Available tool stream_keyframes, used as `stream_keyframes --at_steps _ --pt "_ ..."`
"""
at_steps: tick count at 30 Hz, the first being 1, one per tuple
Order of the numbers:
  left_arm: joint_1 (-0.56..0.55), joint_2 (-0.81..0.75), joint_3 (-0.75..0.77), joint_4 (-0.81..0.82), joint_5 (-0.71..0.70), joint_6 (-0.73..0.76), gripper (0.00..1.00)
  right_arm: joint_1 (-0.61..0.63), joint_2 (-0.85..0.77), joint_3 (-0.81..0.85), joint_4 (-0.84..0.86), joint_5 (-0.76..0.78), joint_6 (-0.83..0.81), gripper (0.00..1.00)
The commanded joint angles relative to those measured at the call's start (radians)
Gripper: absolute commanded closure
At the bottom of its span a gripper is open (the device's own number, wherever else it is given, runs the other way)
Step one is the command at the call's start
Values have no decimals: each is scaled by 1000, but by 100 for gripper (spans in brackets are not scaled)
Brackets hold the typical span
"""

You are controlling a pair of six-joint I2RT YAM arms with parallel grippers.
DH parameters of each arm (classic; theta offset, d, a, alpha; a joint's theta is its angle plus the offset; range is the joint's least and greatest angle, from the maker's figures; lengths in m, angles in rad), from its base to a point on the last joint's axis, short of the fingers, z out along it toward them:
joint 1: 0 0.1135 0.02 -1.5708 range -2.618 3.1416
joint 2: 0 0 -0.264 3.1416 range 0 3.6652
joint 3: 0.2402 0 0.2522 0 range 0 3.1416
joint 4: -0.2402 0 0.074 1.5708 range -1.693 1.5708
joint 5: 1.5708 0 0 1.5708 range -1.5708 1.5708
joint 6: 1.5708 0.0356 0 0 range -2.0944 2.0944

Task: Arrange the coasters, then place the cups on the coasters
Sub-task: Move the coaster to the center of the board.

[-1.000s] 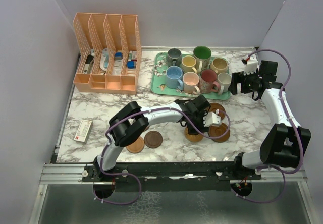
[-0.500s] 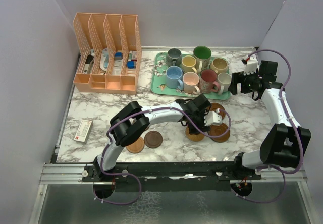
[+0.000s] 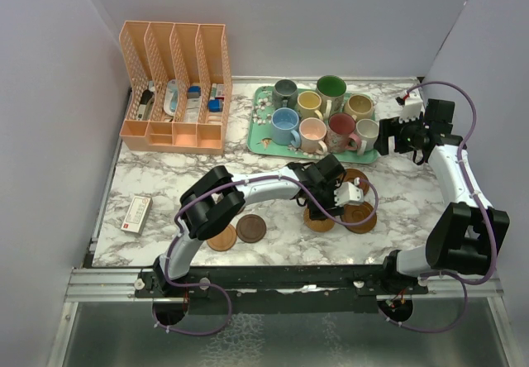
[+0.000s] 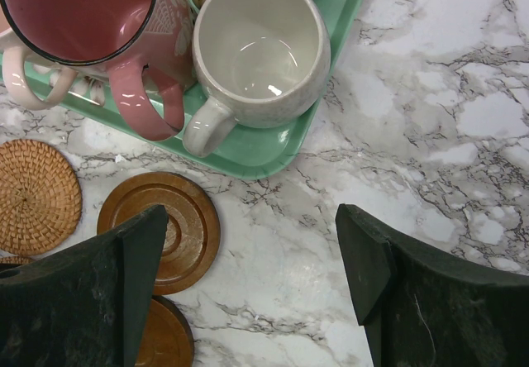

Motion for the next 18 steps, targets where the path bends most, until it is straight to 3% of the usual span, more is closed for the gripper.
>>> stream_keyframes --at_steps 1,18 --pt "0 -12 22 12 -25 27 41 0 11 15 1 2 -9 16" --pt "12 -97 36 7 10 29 35 -1 14 15 1 4 -11 16"
